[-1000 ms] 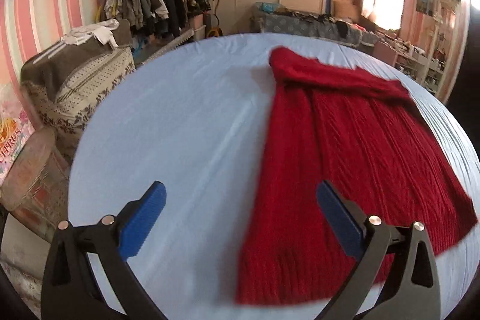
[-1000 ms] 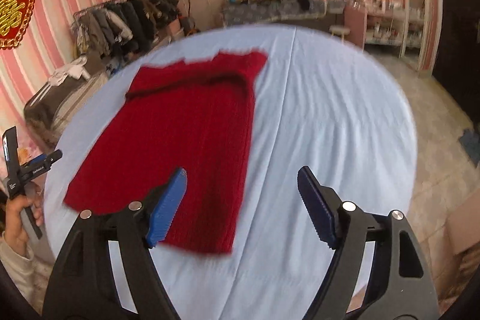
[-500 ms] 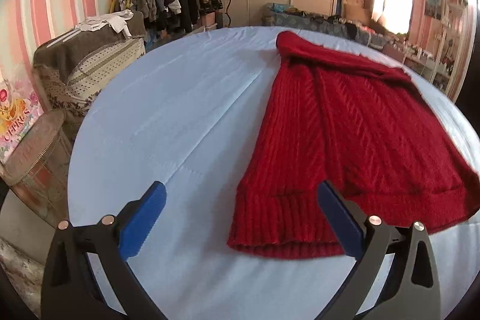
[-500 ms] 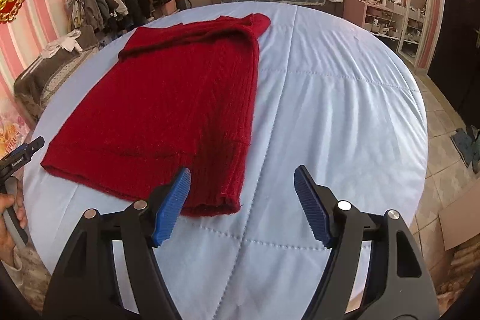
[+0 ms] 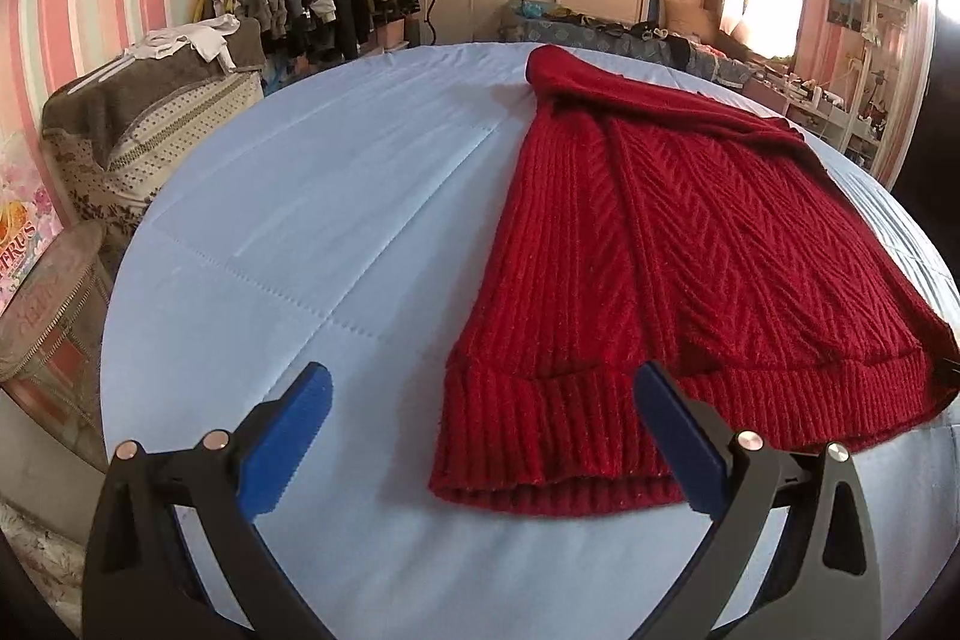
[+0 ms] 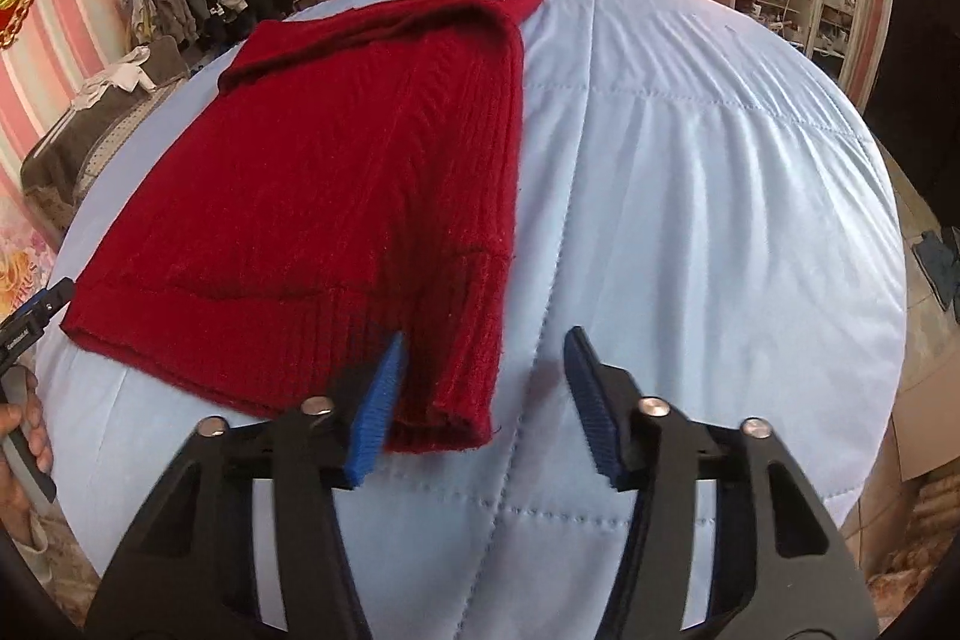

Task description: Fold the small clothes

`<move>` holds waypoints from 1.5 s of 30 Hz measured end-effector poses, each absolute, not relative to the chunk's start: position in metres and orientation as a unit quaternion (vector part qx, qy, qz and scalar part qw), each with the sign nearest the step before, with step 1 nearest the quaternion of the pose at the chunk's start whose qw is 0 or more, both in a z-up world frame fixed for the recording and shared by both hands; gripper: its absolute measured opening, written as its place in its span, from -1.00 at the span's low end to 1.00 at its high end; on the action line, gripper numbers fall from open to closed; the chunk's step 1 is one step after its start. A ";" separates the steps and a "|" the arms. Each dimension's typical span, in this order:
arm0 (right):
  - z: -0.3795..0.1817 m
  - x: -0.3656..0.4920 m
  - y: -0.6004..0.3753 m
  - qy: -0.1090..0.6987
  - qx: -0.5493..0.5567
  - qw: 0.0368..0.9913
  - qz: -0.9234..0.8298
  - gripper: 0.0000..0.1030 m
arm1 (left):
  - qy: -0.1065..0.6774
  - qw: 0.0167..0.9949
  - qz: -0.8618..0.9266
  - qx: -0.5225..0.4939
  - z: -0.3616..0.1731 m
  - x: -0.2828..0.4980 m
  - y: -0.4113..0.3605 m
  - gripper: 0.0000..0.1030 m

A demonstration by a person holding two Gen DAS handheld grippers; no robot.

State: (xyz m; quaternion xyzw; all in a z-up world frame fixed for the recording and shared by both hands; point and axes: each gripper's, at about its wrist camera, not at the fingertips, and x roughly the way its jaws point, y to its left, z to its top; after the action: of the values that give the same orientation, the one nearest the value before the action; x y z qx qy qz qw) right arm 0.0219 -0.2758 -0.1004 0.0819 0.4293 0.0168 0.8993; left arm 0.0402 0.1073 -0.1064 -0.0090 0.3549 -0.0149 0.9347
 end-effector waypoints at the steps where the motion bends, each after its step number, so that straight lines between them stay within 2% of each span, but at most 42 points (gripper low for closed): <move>1: -0.102 0.023 -0.275 0.431 0.083 0.898 0.022 -0.48 | 0.358 0.933 -0.015 -0.009 -0.107 0.042 0.107 0.96; 3: -0.102 0.022 -0.271 0.431 0.079 0.898 0.034 -0.79 | 0.362 0.932 -0.018 -0.009 -0.109 0.043 0.108 0.96; 4: -0.100 0.021 -0.267 0.428 0.069 0.901 0.034 -0.80 | 0.363 0.931 -0.019 -0.009 -0.109 0.043 0.107 0.96; 12: -0.098 0.021 -0.267 0.425 0.063 0.902 0.034 -0.80 | 0.370 0.928 -0.032 -0.016 -0.110 0.049 0.099 0.96; 20: -0.097 0.023 -0.269 0.425 0.063 0.902 0.038 -0.80 | 0.394 0.909 -0.102 -0.093 -0.115 0.055 0.103 0.96; 28: -0.098 0.023 -0.270 0.423 0.071 0.902 0.043 -0.80 | 0.409 0.897 -0.111 -0.128 -0.119 0.061 0.115 0.96; 41: -0.097 0.023 -0.271 0.423 0.075 0.902 0.049 -0.79 | 0.424 0.886 -0.136 -0.128 -0.121 0.061 0.126 0.95; 42: -0.096 0.023 -0.271 0.423 0.076 0.901 0.049 -0.79 | 0.423 0.891 -0.129 -0.103 -0.122 0.058 0.119 0.83; 43: -0.096 0.023 -0.271 0.423 0.078 0.901 0.050 -0.79 | 0.421 0.894 -0.123 -0.089 -0.122 0.057 0.116 0.56; 45: -0.096 0.022 -0.271 0.423 0.078 0.901 0.050 -0.79 | 0.417 0.902 -0.102 -0.049 -0.122 0.053 0.107 0.27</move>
State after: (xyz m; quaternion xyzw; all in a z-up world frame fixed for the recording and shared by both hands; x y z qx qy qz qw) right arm 0.0224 -0.2706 -0.0958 0.0778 0.4232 0.0504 0.9013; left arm 0.0526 0.1068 -0.1220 -0.0486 0.4171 -0.1024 0.9018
